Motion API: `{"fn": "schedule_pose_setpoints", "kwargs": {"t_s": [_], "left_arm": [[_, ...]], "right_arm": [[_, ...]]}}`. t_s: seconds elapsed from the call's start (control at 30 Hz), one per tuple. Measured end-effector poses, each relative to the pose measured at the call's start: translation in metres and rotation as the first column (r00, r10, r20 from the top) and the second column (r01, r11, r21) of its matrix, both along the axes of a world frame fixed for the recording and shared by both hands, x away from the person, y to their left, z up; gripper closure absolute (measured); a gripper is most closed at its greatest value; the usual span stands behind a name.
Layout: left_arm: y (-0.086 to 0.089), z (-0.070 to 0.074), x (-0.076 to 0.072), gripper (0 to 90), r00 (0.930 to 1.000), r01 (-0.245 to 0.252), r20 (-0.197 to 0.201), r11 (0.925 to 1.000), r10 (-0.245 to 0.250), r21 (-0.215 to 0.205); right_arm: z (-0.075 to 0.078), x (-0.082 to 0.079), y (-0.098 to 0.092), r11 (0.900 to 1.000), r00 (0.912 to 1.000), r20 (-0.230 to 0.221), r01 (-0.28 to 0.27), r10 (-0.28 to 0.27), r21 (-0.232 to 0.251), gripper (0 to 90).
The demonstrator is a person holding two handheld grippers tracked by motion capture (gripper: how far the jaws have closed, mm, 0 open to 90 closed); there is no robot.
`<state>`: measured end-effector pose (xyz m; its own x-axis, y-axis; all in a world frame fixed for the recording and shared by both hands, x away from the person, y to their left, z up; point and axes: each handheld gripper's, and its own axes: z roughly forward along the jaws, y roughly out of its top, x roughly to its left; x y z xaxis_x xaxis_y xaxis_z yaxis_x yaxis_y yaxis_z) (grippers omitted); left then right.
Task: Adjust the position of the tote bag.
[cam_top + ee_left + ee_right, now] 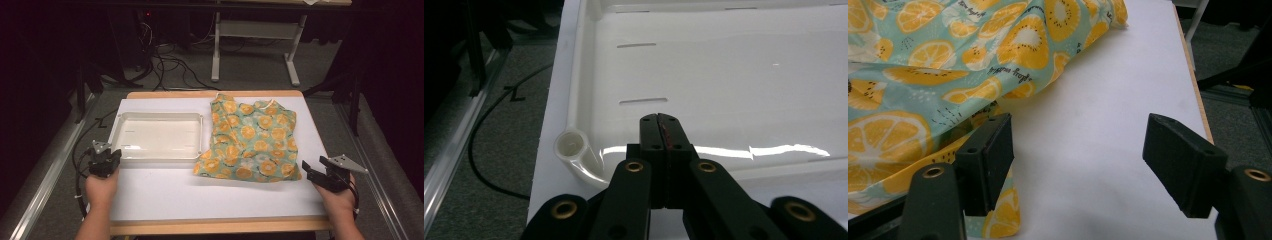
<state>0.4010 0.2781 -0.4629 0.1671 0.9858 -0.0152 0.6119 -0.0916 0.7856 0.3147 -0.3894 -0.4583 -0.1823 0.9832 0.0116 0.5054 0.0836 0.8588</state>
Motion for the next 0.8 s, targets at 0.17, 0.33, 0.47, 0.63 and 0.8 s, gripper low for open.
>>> {"fn": "schedule_pose_setpoints", "kwargs": {"t_s": [0.17,0.33,0.47,0.63,0.8], "left_arm": [[-0.016,0.007,-0.003,87.8,0.9993,0.026,0.028,0.9993,-0.026,-0.027],[-0.052,0.027,-0.002,78.2,0.9908,0.106,0.091,0.9921,-0.1,-0.066],[-0.088,0.042,0.002,72.1,0.9781,0.177,0.129,0.9784,-0.163,-0.106],[-0.129,0.052,0.006,67.3,0.9625,0.257,0.122,0.958,-0.242,-0.127],[-0.191,0.061,0.016,63.4,0.9409,0.329,0.122,0.9385,-0.316,-0.105]], "right_arm": [[0.001,0.0,0.001,1.0,1.0,0.001,0.003,-0.003,0.009,29.5],[0.003,0.0,0.002,1.0,0.9999,0.012,-0.002,0.002,0.014,30.2],[0.005,-0.001,0.002,0.999,0.9997,0.022,-0.011,0.01,0.033,31.9],[0.01,0.0,0.003,0.998,0.9993,0.037,-0.011,0.009,0.055,32.5],[0.029,0.014,0.009,0.997,0.9984,0.056,-0.008,0.003,0.076,35.9]]}}
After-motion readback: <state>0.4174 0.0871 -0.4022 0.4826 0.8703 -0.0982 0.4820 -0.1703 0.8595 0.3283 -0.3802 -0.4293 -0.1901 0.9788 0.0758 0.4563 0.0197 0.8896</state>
